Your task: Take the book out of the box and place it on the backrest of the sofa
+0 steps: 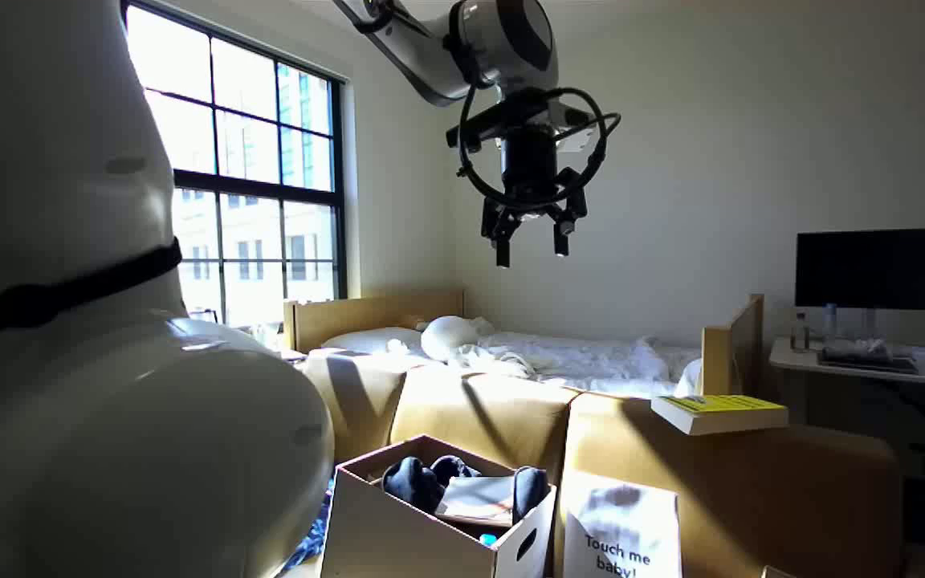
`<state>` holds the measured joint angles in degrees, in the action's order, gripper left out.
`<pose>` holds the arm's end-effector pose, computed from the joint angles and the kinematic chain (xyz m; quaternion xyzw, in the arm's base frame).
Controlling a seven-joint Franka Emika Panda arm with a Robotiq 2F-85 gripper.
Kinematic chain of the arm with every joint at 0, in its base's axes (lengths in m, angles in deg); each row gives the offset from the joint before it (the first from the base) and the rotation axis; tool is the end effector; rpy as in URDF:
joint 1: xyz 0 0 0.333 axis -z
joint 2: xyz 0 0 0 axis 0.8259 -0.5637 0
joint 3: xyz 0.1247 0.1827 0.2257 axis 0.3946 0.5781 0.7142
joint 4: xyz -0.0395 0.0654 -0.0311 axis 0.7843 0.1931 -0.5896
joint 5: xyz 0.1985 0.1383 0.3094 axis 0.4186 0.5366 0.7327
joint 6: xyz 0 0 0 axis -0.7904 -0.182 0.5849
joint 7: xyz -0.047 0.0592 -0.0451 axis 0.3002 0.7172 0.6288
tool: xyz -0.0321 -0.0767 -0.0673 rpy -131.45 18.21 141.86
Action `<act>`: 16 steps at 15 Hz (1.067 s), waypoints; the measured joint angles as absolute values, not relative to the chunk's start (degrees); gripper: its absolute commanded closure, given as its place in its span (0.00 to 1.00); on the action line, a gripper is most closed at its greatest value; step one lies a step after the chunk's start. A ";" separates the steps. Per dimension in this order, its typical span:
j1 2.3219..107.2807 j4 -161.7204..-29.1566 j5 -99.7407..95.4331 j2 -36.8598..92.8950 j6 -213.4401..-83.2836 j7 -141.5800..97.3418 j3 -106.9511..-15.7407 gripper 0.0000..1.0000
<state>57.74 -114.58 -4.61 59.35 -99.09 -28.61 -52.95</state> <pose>0.4546 0.0119 0.5748 0.9904 -0.0768 -0.0922 0.0680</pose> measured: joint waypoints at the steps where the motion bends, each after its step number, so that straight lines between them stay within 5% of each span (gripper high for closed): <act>1: 57.74 -114.58 -4.61 59.35 -99.09 -28.61 -52.95 0.00; 16: 54.90 -114.56 6.76 52.55 -106.55 -27.55 -53.25 0.00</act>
